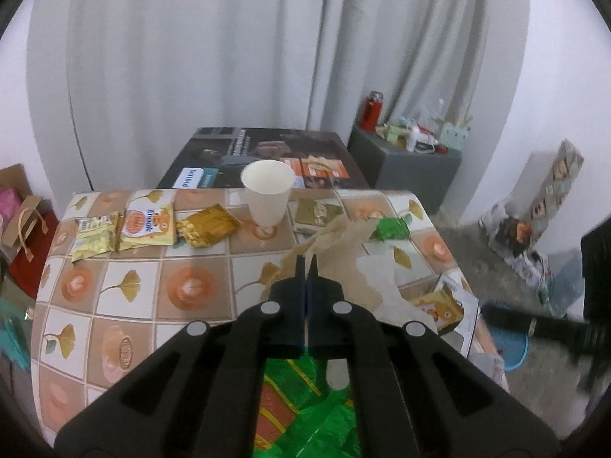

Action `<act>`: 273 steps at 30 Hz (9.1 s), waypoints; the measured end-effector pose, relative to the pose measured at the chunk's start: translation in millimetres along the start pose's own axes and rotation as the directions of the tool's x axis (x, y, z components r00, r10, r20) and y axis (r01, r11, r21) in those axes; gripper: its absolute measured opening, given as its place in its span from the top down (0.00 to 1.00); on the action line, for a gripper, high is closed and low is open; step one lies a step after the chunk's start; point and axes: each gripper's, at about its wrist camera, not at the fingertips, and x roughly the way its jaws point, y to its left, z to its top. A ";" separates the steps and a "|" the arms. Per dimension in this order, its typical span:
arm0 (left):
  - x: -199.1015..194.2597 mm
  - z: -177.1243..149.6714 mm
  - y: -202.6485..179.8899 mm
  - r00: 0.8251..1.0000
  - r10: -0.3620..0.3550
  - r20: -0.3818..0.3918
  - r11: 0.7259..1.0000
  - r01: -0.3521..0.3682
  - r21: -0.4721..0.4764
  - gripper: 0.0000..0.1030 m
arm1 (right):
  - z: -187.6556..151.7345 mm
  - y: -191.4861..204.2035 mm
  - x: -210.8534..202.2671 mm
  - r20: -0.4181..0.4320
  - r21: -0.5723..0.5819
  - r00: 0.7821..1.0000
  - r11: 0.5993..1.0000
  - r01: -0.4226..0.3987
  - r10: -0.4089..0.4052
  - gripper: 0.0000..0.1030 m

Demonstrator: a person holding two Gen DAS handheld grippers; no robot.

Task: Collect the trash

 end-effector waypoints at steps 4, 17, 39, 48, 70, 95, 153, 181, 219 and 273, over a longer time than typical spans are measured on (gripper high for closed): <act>-4.3 0.8 7.3 1.000 -0.008 0.008 1.000 0.009 -0.028 1.00 | -10.9 18.7 22.3 -0.085 -0.025 0.996 0.999 -0.042 0.040 0.69; -9.8 -2.5 27.3 0.999 -0.033 0.026 0.997 0.035 -0.071 1.00 | -16.5 26.7 84.8 -0.219 0.024 0.970 0.993 0.114 -0.106 0.69; -16.8 -5.6 30.2 0.998 -0.057 0.027 0.995 0.059 -0.074 1.00 | -13.5 36.0 110.9 -0.192 0.031 0.940 0.956 0.293 -0.282 0.57; -20.3 -7.8 27.8 0.997 -0.065 0.032 0.994 0.068 -0.082 1.00 | -10.3 23.1 118.3 -0.182 0.098 0.947 0.953 0.285 -0.264 0.74; -74.9 8.3 30.6 0.976 -0.072 0.204 0.989 0.096 -0.113 1.00 | 36.5 58.3 26.2 0.074 0.056 0.994 0.995 -0.080 0.075 0.95; -111.2 27.4 -160.0 0.904 -0.406 0.135 0.910 0.387 0.147 1.00 | -38.6 -28.6 -228.6 0.454 0.183 0.891 0.981 -0.069 -0.022 0.95; 109.7 -104.7 -511.7 0.713 -0.502 -0.488 0.660 0.681 0.316 0.35 | -192.6 -341.8 -302.8 0.226 0.651 0.697 0.638 0.412 -0.681 0.46; -182.5 -56.3 -113.0 0.951 -0.286 0.115 0.958 0.279 0.071 0.20 | -204.4 -25.7 -262.5 0.473 0.045 0.662 0.767 0.641 -0.581 0.06; 114.8 -50.3 -162.6 0.948 -0.030 -0.318 0.837 0.198 0.510 0.28 | -102.6 -113.9 -136.0 0.188 0.284 0.964 0.950 0.131 -0.189 0.15; 37.4 -1.7 34.7 0.982 -0.147 -0.122 0.989 0.146 -0.017 0.95 | 98.8 -3.9 239.8 -0.324 -0.565 0.777 0.769 0.299 -0.540 0.08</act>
